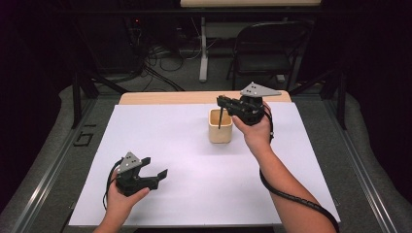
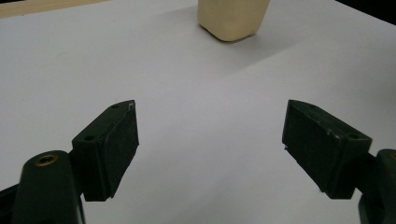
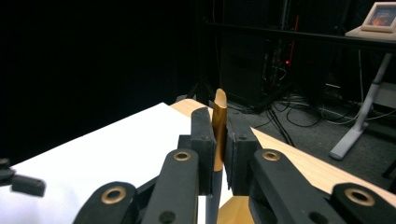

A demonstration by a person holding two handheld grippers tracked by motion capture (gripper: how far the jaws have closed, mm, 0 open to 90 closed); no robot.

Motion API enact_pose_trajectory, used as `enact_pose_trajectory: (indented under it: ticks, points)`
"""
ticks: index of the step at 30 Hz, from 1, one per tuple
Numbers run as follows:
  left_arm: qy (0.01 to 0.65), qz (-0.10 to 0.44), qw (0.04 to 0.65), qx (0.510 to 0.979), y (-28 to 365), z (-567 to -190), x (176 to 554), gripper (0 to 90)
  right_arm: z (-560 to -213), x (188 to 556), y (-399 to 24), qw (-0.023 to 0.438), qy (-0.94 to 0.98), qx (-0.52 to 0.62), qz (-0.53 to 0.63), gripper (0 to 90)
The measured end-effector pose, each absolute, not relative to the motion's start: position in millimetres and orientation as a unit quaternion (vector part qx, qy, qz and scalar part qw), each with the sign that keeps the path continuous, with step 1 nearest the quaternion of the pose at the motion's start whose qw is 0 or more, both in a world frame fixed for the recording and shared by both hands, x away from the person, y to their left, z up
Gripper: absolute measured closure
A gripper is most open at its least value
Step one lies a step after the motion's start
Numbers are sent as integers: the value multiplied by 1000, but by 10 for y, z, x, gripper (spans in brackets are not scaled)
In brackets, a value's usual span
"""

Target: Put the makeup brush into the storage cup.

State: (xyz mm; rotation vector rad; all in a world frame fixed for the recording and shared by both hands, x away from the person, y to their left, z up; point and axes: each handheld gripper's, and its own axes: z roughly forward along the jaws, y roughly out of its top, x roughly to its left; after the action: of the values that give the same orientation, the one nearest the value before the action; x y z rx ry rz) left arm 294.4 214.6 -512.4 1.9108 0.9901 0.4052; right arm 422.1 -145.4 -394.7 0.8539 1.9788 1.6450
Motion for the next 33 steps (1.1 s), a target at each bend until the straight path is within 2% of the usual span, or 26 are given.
enact_pose_trajectory:
  ticks: [14,33]
  points:
    - [402,161,458,776,2166,-5118,2937,199,-3876,4488,-1336,232,714,325,576,841]
    - [404,161,460,774,2182,-5118,2930,198,-3972,4634,-1401,250,704,354,562,841]
